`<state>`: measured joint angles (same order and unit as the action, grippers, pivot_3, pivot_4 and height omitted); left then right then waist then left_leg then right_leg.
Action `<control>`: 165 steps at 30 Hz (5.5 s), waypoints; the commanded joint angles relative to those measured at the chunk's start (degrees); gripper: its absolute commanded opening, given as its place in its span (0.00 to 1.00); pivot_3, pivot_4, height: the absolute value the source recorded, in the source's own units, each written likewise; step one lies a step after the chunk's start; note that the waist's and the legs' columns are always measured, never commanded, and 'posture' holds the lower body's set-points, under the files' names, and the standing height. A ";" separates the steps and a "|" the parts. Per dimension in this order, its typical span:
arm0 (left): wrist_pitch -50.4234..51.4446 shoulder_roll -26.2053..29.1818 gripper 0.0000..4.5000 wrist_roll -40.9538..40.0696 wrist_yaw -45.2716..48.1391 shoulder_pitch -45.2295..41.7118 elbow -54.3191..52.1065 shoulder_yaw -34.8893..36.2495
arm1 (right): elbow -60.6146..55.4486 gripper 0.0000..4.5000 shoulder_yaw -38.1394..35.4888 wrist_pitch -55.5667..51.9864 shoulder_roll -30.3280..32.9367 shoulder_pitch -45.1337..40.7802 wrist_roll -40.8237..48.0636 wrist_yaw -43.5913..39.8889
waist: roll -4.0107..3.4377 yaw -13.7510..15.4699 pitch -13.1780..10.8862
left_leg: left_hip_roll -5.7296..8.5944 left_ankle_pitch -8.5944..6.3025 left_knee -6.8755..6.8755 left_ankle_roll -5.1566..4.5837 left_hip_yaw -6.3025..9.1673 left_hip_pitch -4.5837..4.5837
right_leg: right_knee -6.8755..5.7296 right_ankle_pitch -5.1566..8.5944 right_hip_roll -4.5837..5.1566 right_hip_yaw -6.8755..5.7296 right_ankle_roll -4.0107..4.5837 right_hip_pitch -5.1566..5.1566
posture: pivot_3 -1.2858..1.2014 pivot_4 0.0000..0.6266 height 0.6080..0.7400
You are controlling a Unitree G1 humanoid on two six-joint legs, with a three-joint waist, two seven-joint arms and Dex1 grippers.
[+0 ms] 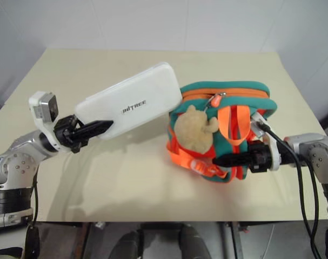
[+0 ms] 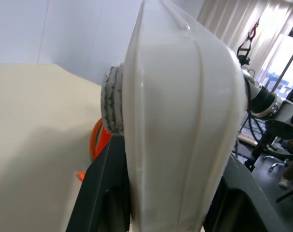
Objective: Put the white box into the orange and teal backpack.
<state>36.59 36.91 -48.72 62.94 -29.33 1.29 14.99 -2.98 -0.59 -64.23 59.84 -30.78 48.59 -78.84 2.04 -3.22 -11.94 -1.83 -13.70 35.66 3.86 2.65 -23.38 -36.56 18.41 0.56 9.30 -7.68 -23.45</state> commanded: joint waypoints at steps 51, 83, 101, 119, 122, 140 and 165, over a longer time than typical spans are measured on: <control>-37.65 -1.12 0.30 33.29 27.70 -30.96 39.84 -19.26 | -9.37 0.00 -6.05 -1.93 3.41 3.12 8.43 -0.35 | 0.00 1.42 0.00 | 0.04 0.01 0.39 -0.06 0.07 -0.16 | -0.30 -0.03 -0.03 -0.04 -0.11 -0.06 | 0.52 0.24 1.00; -37.47 -28.30 0.30 39.33 18.47 -50.35 61.72 -18.21 | -12.89 0.00 -6.41 -1.27 -3.48 4.85 10.17 7.11 | 0.00 1.47 -0.01 | 0.09 -0.07 0.52 -0.19 0.12 -0.35 | -0.47 0.07 -0.04 -0.04 -0.20 -0.20 | 0.52 0.24 1.00; -34.58 -19.40 0.96 37.09 22.31 -40.50 47.45 -15.75 | -10.97 0.00 -5.26 0.27 -4.11 3.84 8.69 6.90 | 0.00 1.22 -0.01 | 0.08 -0.06 0.59 -0.18 0.13 -0.24 | -0.76 0.09 -0.06 -0.02 -0.18 -0.19 | 0.52 0.24 1.00; -34.19 -15.42 0.42 33.32 18.12 -32.65 38.67 -14.23 | -9.66 0.00 -3.70 1.61 -4.92 2.75 6.77 6.10 | 0.00 1.12 -0.01 | 0.08 -0.04 0.85 -0.19 0.15 -0.18 | -0.92 0.09 -0.06 -0.03 -0.17 -0.10 | 0.52 0.24 1.00; -35.15 -16.19 0.22 33.74 17.34 -32.97 39.78 -14.53 | -10.02 0.00 -3.99 1.68 -4.87 3.20 6.98 6.41 | 0.00 1.10 -0.01 | 0.08 -0.04 0.85 -0.19 0.15 -0.18 | -0.91 0.09 -0.07 -0.04 -0.17 -0.10 | 0.52 0.24 1.00; -42.93 -23.44 0.00 36.22 13.08 -36.16 49.43 -16.36 | -12.86 0.00 -7.05 1.68 -5.61 6.61 9.04 9.92 | 0.00 1.26 -0.01 | 0.10 -0.04 0.85 -0.20 0.14 -0.19 | -0.90 0.08 -0.07 -0.02 -0.18 -0.09 | 0.52 0.24 1.00; -26.64 -12.28 0.54 27.64 17.14 -26.95 26.25 -11.40 | -12.67 0.00 -6.22 2.86 -7.38 6.94 9.45 11.99 | 0.00 0.13 0.00 | 0.07 -0.04 0.67 -0.19 0.18 -0.09 | -0.90 0.12 -0.07 -0.01 -0.14 -0.06 | 0.52 0.24 1.00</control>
<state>7.45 23.97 -18.03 80.57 -56.70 32.61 2.22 -15.21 -7.00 -62.30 52.89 -22.98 57.72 -66.14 2.04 -3.09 -11.94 -1.76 -13.73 36.34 3.67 2.84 -23.47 -37.47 18.53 0.50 9.28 -7.82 -23.50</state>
